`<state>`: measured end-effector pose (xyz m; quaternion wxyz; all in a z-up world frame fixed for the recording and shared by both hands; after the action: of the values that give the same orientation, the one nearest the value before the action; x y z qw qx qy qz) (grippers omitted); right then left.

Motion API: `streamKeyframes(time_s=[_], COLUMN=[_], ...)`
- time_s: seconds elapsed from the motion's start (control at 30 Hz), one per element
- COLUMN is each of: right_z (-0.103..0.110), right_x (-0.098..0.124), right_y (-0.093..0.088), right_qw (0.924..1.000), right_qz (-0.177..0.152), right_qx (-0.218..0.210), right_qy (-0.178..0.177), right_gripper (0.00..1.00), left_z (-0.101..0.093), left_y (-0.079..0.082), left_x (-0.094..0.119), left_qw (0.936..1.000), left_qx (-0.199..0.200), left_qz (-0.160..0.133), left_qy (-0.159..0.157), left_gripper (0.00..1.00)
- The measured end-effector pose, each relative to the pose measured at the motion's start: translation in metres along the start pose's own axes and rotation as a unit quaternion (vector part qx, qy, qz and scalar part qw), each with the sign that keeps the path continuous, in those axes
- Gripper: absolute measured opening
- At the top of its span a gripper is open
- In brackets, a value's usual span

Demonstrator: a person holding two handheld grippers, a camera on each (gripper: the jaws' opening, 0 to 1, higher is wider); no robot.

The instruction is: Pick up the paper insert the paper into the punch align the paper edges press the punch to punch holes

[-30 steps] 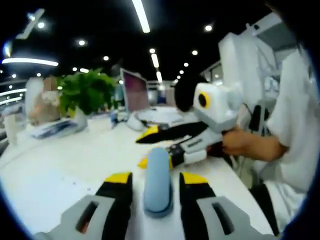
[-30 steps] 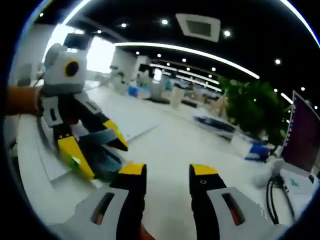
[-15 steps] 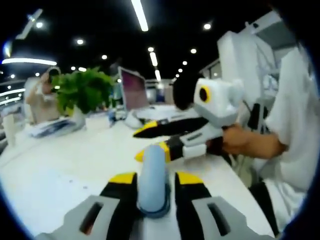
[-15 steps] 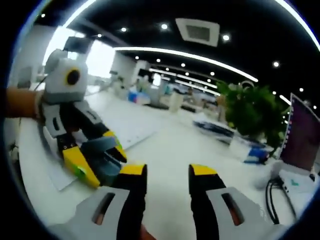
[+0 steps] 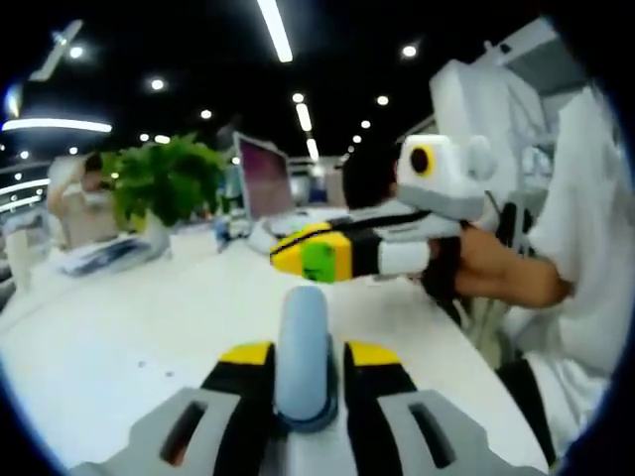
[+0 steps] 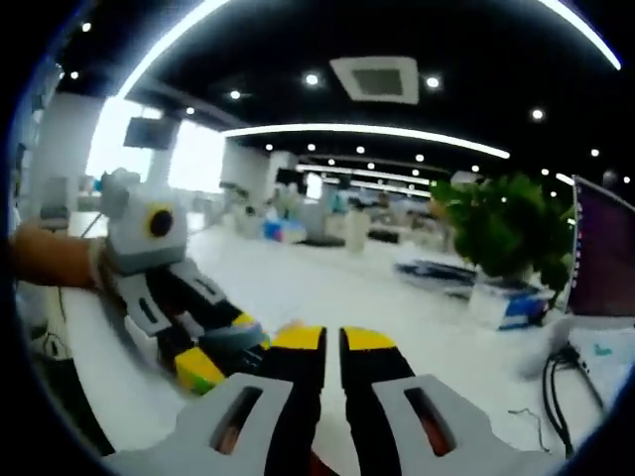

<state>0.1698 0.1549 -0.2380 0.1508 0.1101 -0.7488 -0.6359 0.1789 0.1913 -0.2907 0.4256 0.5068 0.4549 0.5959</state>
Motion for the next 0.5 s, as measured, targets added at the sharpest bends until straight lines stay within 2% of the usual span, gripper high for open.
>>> streamKeyframes(time_s=[0.07, 0.1, 0.2, 0.3, 0.37, 0.5], right_z=[0.007, 0.016, 0.029, 0.033, 0.034, 0.034], right_x=[-0.004, -0.009, -0.017, -0.025, -0.027, -0.025], right_y=[0.007, 0.01, 0.016, 0.009, 0.001, 0.002], right_qw=[0.9999, 0.9995, 0.9993, 0.9993, 0.9989, 0.9992], right_qz=[-0.004, -0.001, -0.005, 0.013, 0.023, 0.017], right_qx=[-0.008, -0.017, -0.003, 0.01, -0.005, -0.001], right_qy=[0.006, 0.026, 0.037, 0.034, 0.039, 0.036], right_gripper=[0.05, 0.05, 0.05, 0.05, 0.05, 0.04], left_z=[0.0, 0.0, 0.001, 0.001, 0.002, 0.003], left_y=[0.0, 0.0, 0.0, 0.0, 0.0, 0.0], left_x=[0.0, 0.0, 0.0, 0.0, 0.0, 0.0], left_qw=[1.0, 1.0, 1.0, 0.9999, 0.9999, 0.9999], left_qx=[0.003, 0.004, 0.007, 0.01, 0.011, 0.012], left_qz=[0.0, 0.0, 0.0, 0.0, 0.001, 0.001], left_qy=[0.002, 0.002, 0.004, 0.006, 0.006, 0.007], left_gripper=[0.28, 0.28, 0.26, 0.26, 0.25, 0.25])
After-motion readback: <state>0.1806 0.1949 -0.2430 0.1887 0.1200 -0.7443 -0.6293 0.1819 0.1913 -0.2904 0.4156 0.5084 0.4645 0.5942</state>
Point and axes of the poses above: the point that each gripper's makers call its tool centre point, and the gripper's own axes: x roughly backward along the fingers, z roughly to its left, y roughly out of its top, the point moved 2 cm from there along x, roughly backward along the fingers, and after that the axes turned 9 degrees about y, right-handed, at the moved point
